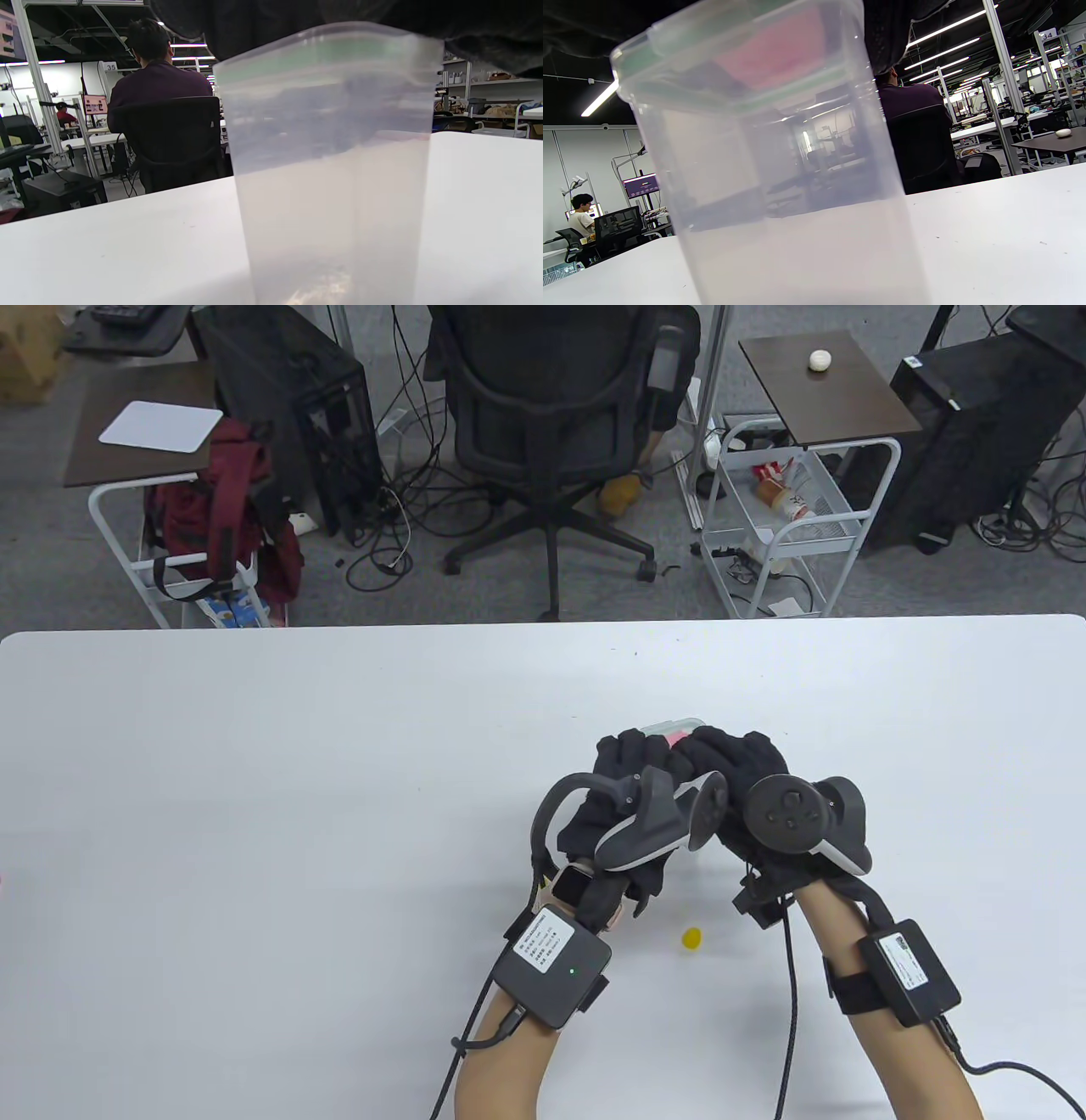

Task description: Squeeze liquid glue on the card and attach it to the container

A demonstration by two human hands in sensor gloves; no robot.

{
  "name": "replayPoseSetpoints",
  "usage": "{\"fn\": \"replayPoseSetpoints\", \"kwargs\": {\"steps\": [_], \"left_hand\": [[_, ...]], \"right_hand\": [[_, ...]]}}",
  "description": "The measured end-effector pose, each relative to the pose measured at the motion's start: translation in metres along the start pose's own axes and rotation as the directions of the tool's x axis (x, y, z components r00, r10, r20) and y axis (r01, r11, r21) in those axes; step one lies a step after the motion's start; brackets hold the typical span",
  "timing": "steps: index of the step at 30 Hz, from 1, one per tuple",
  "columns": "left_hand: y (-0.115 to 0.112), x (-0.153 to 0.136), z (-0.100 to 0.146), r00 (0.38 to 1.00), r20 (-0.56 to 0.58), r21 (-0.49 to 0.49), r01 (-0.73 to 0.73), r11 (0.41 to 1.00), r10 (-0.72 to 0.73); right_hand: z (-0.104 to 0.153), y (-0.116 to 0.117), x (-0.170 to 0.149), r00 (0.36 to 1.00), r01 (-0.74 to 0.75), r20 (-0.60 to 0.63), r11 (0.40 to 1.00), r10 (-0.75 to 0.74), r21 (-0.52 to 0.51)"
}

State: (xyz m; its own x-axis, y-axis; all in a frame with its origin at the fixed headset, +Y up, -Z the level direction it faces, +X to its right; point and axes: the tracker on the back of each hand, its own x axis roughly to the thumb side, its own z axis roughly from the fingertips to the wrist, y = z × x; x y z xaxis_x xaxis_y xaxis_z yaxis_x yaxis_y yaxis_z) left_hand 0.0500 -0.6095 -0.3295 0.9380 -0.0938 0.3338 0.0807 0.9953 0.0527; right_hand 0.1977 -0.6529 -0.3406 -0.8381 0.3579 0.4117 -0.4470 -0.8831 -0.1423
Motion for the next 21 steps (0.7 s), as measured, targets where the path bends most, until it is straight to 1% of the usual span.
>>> {"fn": "replayPoseSetpoints", "kwargs": {"steps": [5, 10, 13, 15, 17, 18, 20, 21], "left_hand": [[-0.001, -0.002, 0.002, 0.999, 0.014, -0.002, -0.031, 1.000, 0.031], [0.001, 0.002, 0.015, 0.998, 0.064, 0.015, 0.006, 1.000, -0.007], [0.001, 0.004, 0.020, 0.997, 0.071, 0.016, 0.022, 1.000, -0.023], [0.002, 0.004, 0.019, 0.997, 0.064, 0.033, 0.030, 0.999, -0.032], [0.002, 0.003, 0.014, 0.998, 0.049, 0.012, 0.027, 1.000, -0.028], [0.001, 0.003, 0.010, 0.998, 0.022, -0.006, 0.053, 0.999, -0.053], [0.001, 0.003, 0.001, 0.994, -0.029, -0.005, 0.107, 0.994, -0.107], [0.002, 0.003, 0.000, 0.994, -0.040, -0.004, 0.099, 0.995, -0.099]], "right_hand": [[0.001, 0.000, 0.001, 1.000, -0.003, -0.004, 1.000, 0.003, -0.005], [0.001, 0.001, 0.001, 1.000, -0.002, -0.007, 1.000, 0.002, 0.000], [0.001, 0.001, 0.001, 1.000, 0.007, -0.006, 1.000, -0.007, -0.003], [0.001, 0.002, 0.001, 1.000, 0.009, -0.006, 1.000, -0.009, -0.003], [0.001, 0.002, 0.001, 1.000, 0.012, -0.004, 1.000, -0.012, -0.003], [0.001, 0.002, 0.001, 1.000, 0.013, -0.003, 1.000, -0.013, -0.007], [0.002, 0.002, 0.001, 1.000, 0.010, -0.003, 1.000, -0.010, -0.014], [0.002, 0.002, 0.001, 1.000, 0.009, -0.004, 1.000, -0.009, -0.016]]}}
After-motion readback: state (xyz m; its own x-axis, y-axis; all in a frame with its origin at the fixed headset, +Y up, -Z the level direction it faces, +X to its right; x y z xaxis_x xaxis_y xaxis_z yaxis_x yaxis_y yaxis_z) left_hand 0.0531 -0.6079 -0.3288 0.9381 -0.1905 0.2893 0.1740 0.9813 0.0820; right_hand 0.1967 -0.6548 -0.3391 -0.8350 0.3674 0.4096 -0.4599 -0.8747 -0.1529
